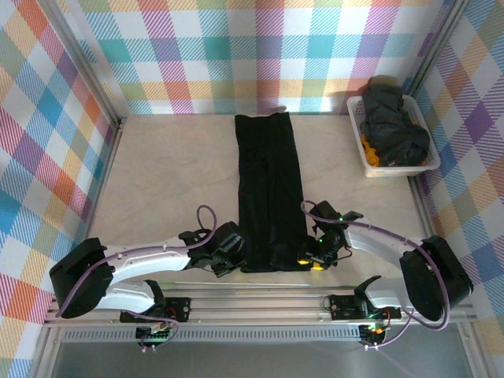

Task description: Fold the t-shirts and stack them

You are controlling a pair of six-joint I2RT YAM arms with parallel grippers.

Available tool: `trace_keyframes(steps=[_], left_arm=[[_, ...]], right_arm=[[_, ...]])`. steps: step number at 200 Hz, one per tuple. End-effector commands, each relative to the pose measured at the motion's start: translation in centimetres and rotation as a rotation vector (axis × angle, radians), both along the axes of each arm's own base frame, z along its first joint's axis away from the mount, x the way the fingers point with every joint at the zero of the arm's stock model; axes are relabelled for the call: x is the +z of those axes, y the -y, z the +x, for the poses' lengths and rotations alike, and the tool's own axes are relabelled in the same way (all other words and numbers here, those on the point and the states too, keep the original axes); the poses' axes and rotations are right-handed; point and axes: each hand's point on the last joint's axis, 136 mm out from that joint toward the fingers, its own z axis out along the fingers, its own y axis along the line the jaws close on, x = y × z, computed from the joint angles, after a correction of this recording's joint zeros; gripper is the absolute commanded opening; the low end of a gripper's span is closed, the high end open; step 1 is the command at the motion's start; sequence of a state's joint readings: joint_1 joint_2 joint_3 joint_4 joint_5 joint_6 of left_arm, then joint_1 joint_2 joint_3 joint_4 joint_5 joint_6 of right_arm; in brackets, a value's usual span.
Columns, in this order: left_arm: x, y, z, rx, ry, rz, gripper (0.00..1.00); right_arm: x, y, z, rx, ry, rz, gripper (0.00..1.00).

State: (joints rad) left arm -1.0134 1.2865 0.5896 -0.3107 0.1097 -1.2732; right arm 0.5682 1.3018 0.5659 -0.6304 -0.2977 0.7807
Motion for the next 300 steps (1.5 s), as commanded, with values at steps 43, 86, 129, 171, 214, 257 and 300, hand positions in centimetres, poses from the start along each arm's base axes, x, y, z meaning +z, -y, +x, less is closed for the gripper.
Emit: trace_keyframes(steps=[43,86,129,171,214,257,300], left_arm=[[-0.5,-0.6,-0.9,-0.002,-0.008,0.018,0.00],[-0.2,-1.3,-2.0,-0.025,-0.011,0.014,0.00],[0.0,-0.8,-3.5,-0.073,-0.020,-0.014,0.00],[1.1,-0.7,-2.6,-0.034,0.024,-0.036,0.00],[6.3,-0.8,-0.1,0.024,0.173,-0.072,0.00],[9.3,0.0,4.8,0.090,0.226,-0.125,0.00],[11.9,-0.4,12.3,0.139,0.273,-0.118,0.00]], right_arm=[[0.7,-1.3,1.1,-0.017,0.044,0.034,0.10],[2.1,-0.5,-0.1,0.013,0.070,0.000,0.00],[3.2,-0.5,-1.9,0.028,0.068,0.015,0.00],[4.5,-0.9,-1.8,0.017,0.084,0.038,0.00],[7.1,-0.6,0.0,-0.010,0.160,0.007,0.00],[10.4,-1.3,5.2,-0.064,0.251,0.033,0.00],[12.6,-2.3,12.2,-0.108,0.302,0.079,0.00]])
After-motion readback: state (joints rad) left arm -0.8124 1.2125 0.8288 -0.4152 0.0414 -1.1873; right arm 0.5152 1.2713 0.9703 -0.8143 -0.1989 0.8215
